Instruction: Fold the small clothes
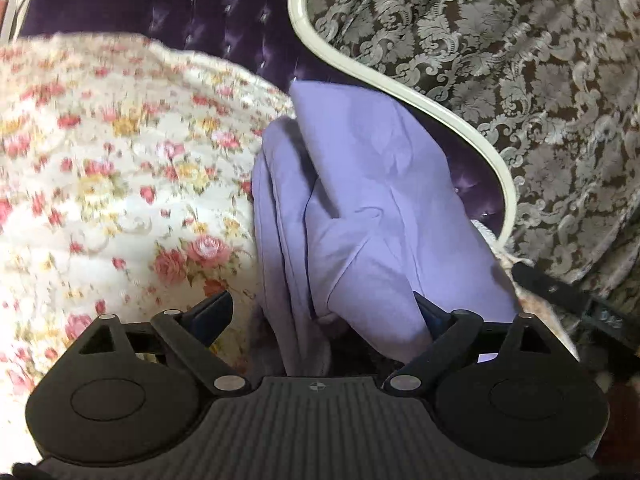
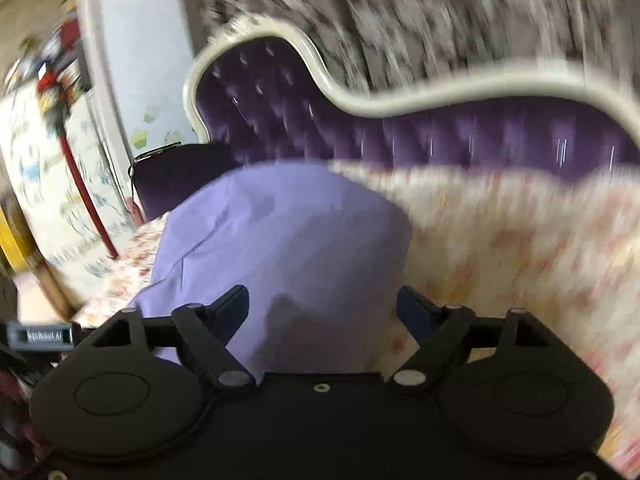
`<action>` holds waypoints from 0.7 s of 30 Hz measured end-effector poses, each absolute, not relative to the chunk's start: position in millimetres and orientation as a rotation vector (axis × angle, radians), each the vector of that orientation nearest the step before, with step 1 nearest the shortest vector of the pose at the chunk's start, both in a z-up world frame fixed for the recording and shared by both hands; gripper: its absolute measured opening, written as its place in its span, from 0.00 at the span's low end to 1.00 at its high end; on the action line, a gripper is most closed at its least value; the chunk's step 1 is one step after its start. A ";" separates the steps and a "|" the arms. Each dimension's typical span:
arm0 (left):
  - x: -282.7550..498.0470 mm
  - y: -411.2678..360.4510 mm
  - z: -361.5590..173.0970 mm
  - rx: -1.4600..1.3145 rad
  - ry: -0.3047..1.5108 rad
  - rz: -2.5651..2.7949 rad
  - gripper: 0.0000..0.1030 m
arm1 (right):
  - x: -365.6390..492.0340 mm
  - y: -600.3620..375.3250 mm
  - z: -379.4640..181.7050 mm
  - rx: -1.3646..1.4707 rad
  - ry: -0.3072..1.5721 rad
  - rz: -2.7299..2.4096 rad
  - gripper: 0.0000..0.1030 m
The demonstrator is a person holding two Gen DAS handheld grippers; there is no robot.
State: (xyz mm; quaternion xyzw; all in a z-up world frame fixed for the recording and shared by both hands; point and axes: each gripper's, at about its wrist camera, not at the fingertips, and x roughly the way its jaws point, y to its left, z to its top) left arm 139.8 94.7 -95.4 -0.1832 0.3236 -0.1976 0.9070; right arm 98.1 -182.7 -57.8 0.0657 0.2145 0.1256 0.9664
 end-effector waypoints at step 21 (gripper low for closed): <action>122.9 82.8 -61.7 -0.150 0.537 -0.323 0.93 | 99.8 -122.5 -73.9 -0.187 0.507 0.301 0.11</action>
